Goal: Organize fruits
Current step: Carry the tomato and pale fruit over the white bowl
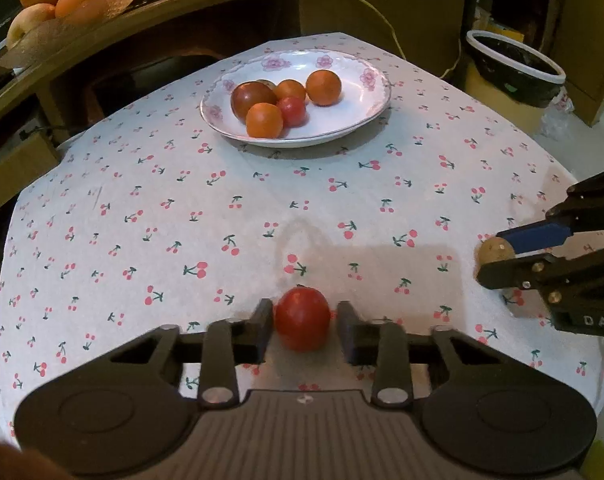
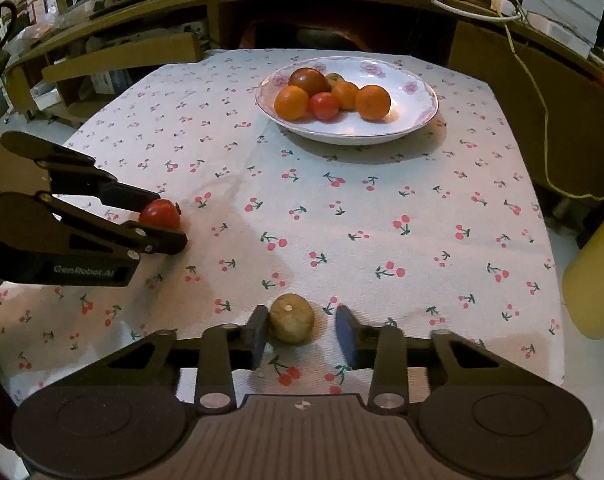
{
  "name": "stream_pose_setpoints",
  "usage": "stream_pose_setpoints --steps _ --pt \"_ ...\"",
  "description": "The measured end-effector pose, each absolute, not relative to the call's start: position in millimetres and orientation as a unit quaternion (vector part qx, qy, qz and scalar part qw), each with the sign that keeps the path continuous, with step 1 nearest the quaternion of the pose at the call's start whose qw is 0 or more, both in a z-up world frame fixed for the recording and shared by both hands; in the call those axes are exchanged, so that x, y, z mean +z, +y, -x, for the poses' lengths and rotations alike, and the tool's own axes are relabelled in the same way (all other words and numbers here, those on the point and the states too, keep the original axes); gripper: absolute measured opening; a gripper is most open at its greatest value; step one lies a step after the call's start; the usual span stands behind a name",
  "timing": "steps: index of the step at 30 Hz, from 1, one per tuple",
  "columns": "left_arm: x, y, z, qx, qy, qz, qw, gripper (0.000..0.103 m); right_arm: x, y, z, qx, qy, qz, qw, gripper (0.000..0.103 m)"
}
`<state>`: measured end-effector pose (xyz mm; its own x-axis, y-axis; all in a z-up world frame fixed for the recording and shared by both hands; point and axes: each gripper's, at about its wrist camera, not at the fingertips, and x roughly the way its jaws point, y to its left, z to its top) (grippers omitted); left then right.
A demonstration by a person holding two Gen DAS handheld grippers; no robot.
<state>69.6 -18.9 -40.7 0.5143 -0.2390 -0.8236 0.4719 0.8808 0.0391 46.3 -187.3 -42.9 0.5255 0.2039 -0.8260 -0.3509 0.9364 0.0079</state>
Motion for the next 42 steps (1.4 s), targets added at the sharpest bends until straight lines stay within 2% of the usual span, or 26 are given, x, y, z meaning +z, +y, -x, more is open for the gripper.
stream_pose_setpoints --steps 1,18,31,42 --pt "-40 -20 -68 -0.205 0.447 -0.134 0.86 0.034 -42 -188 -46 0.157 0.461 0.08 0.87 0.025" --pt "-14 -38 -77 -0.221 0.41 -0.126 0.876 0.034 -22 -184 -64 0.148 0.427 0.07 0.889 0.025" --pt "13 -59 -124 -0.211 0.368 -0.13 0.896 0.033 2 -188 -111 0.135 0.393 0.048 0.908 0.025" --pt "3 -67 -174 -0.2 0.373 -0.13 0.897 0.033 1 -192 -166 0.118 0.388 0.037 0.913 0.025"
